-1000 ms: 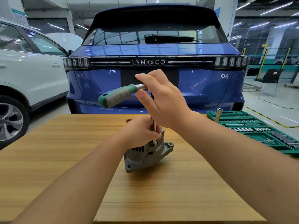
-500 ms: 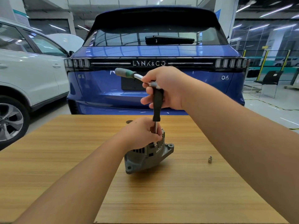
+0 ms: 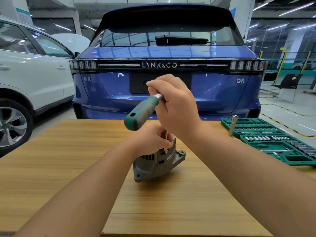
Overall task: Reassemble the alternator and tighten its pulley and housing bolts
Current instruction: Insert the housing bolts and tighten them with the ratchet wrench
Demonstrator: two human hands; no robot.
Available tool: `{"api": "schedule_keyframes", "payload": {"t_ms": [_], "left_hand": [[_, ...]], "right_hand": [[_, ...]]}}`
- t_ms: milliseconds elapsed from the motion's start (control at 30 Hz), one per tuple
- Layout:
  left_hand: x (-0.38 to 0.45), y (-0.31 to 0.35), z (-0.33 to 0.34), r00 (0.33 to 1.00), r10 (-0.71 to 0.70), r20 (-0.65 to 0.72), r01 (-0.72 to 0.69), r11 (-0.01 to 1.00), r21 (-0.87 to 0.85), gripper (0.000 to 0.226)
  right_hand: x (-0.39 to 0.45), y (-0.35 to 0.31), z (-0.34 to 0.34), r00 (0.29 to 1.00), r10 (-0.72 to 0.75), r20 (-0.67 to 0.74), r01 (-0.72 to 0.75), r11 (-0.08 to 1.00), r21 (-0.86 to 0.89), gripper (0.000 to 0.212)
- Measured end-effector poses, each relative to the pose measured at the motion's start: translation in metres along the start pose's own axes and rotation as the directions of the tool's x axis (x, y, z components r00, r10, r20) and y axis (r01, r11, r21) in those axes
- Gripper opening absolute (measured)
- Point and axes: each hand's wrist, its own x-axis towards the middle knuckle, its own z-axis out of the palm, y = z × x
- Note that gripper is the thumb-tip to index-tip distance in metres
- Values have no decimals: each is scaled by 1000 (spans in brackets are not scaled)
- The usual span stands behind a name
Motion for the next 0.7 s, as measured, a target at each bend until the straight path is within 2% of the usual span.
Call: {"api": "schedule_keyframes", "payload": {"t_ms": [100, 167, 367, 700], "left_hand": [[1, 1, 0, 1000, -10, -9, 10, 1000, 24, 8], [0, 3, 0, 1000, -8, 3, 8, 999, 46, 15], [-3, 4, 0, 1000, 9, -4, -9, 999, 45, 12], [-4, 7, 1, 1000, -9, -5, 10, 1000, 22, 9]], "right_hand": [[6, -1, -3, 993, 60, 101, -50, 994, -97, 23], [6, 1, -5, 985, 67, 157, -44, 988, -146, 27], [4, 0, -15, 958, 100, 270, -66, 989, -133, 60], [22, 5, -31, 891, 136, 433, -44, 976, -215, 62]]}}
